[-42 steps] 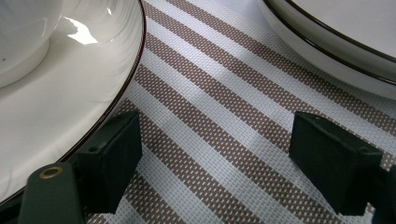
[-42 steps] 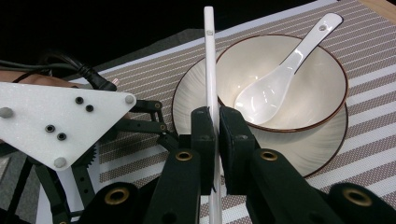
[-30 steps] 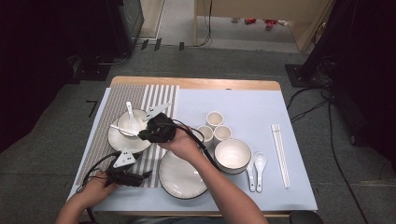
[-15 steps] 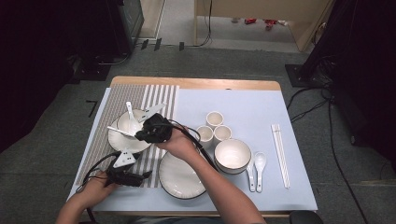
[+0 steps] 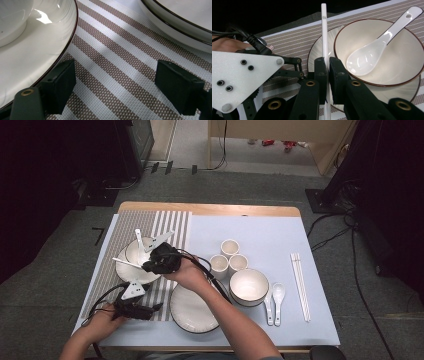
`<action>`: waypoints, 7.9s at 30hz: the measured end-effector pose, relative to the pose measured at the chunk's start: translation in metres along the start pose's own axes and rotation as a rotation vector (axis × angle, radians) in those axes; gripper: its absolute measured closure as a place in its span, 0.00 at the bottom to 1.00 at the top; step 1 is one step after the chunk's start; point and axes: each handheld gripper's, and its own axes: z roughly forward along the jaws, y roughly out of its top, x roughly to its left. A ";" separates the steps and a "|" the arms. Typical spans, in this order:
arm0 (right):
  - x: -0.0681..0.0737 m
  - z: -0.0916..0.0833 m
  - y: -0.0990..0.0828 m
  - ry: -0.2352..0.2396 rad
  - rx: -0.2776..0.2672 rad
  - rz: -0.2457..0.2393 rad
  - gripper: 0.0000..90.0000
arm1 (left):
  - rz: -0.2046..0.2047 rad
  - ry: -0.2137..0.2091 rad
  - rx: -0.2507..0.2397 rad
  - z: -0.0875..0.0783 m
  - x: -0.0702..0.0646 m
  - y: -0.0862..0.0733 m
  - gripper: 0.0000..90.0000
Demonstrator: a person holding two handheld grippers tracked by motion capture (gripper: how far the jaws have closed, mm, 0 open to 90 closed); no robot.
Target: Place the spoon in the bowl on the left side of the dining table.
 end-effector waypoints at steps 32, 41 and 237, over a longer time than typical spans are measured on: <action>-0.002 0.024 -0.001 0.016 0.010 -0.014 0.95 | 0.003 -0.001 0.004 0.000 0.000 0.000 0.19; -0.002 0.031 -0.001 0.014 0.027 -0.022 0.95 | 0.001 0.000 0.002 0.000 0.000 0.000 0.19; 0.000 -0.025 -0.018 -0.107 -0.002 0.066 0.55 | -0.004 -0.002 -0.002 0.000 0.000 0.000 0.19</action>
